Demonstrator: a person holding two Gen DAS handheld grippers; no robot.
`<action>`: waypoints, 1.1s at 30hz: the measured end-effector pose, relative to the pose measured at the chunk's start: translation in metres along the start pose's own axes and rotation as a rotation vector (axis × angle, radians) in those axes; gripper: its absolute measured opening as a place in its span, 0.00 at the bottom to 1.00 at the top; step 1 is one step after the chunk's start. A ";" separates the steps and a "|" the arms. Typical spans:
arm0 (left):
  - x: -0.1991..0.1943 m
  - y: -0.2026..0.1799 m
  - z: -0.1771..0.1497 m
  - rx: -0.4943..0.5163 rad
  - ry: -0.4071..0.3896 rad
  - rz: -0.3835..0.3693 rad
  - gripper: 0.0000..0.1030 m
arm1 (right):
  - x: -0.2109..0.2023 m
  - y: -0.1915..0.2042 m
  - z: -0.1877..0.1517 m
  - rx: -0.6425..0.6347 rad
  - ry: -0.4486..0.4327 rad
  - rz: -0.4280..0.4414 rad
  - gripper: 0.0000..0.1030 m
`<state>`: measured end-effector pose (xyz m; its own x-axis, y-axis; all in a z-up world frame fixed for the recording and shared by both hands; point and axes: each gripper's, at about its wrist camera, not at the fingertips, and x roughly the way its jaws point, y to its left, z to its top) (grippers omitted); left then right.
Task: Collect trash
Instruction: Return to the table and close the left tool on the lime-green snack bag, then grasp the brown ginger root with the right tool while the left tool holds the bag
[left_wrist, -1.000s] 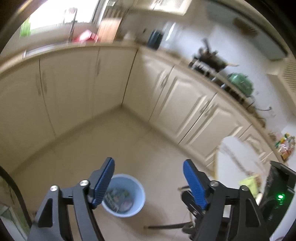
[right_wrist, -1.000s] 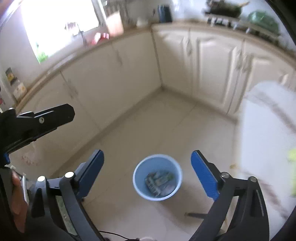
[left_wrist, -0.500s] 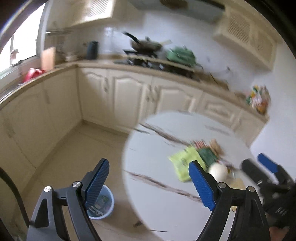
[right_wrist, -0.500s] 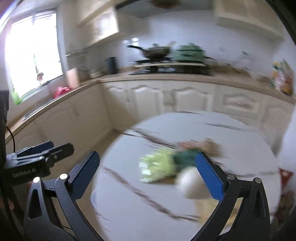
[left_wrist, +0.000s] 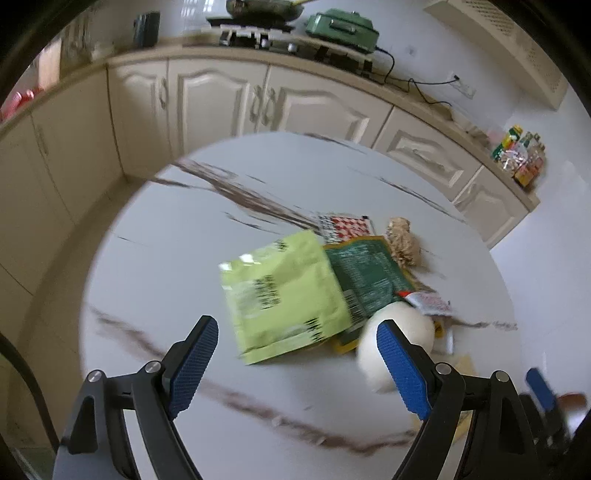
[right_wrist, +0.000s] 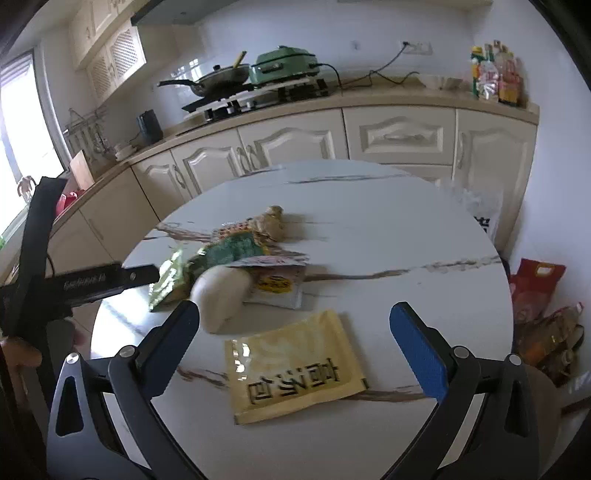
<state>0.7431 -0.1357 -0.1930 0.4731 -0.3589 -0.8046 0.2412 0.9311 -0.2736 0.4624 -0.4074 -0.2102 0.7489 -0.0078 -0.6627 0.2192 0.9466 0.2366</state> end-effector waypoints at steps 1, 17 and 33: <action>0.009 -0.004 0.006 -0.006 0.012 0.011 0.82 | 0.002 -0.003 -0.001 0.003 0.004 0.003 1.00; 0.070 0.013 0.044 -0.086 0.029 0.100 0.45 | 0.045 0.010 0.035 -0.077 0.026 0.060 1.00; 0.025 0.073 0.036 -0.114 -0.013 -0.059 0.21 | 0.158 0.030 0.095 -0.062 0.211 0.094 1.00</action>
<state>0.8028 -0.0792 -0.2143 0.4721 -0.4130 -0.7788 0.1710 0.9096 -0.3787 0.6472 -0.4105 -0.2403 0.6156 0.1427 -0.7750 0.1106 0.9581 0.2643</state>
